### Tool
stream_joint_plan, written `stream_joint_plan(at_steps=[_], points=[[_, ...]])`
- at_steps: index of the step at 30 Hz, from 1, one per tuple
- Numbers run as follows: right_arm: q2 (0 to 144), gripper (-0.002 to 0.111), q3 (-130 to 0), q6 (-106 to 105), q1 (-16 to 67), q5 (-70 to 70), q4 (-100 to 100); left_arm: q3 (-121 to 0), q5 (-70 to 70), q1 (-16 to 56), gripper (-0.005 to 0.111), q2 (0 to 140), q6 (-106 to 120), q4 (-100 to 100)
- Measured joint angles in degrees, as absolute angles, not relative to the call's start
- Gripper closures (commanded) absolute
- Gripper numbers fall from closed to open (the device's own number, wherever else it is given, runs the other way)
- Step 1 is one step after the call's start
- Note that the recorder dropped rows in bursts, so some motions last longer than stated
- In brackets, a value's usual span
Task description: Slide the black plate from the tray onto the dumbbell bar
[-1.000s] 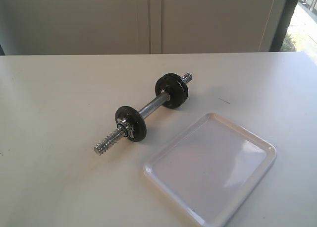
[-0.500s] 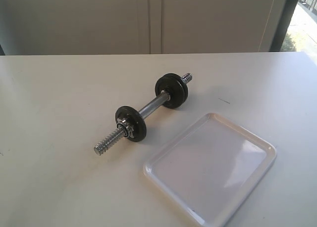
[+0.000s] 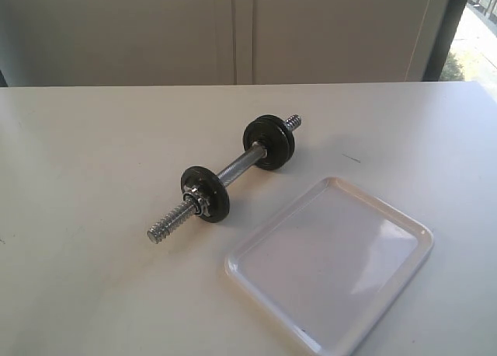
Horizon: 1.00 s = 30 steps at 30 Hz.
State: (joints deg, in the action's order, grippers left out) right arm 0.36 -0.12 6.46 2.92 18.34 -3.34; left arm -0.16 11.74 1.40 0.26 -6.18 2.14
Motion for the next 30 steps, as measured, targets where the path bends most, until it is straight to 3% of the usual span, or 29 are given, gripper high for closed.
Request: stream_joint_plan(at_steps=[30], points=[[0.36,0.108,-0.12,6.46,2.92,18.34,-3.34,-0.16,11.74,2.04,0.107,0.26,-5.94,2.14]])
